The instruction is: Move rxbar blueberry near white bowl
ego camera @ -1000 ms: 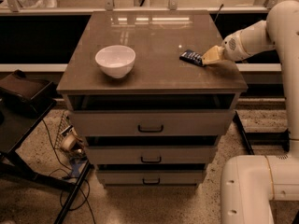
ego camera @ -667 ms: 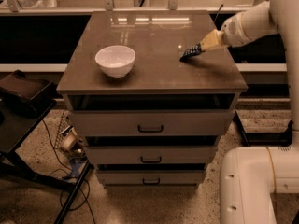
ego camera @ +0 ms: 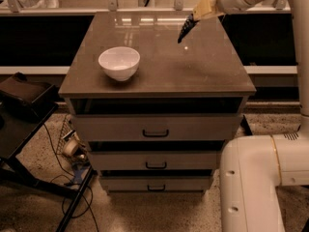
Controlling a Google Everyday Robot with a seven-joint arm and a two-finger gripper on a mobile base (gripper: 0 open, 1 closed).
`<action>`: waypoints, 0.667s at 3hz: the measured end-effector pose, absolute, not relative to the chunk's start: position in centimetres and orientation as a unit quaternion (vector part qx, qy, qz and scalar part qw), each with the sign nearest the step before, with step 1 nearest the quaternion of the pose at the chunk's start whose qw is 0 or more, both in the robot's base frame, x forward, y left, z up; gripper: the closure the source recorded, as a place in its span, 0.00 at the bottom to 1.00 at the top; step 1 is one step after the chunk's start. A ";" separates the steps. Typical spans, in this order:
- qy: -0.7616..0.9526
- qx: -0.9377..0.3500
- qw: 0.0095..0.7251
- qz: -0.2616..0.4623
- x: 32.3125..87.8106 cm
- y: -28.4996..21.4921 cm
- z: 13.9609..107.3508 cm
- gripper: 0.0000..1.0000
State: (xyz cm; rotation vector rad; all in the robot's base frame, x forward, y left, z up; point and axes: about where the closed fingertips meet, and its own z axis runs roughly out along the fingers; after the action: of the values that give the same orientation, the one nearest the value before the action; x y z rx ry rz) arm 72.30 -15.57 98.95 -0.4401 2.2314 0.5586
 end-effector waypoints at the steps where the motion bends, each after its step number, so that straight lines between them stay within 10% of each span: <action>1: 0.870 -0.178 0.396 0.233 71.2 -13.4 100.8 1.00; 2: 0.864 -0.179 0.397 0.254 69.3 -11.3 100.9 1.00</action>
Offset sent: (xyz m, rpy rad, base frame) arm -0.0622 0.0667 0.0243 0.1104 -0.0207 0.0573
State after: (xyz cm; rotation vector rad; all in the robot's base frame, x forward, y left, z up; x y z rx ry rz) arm 69.28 -11.27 100.95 -0.4529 2.1879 0.6429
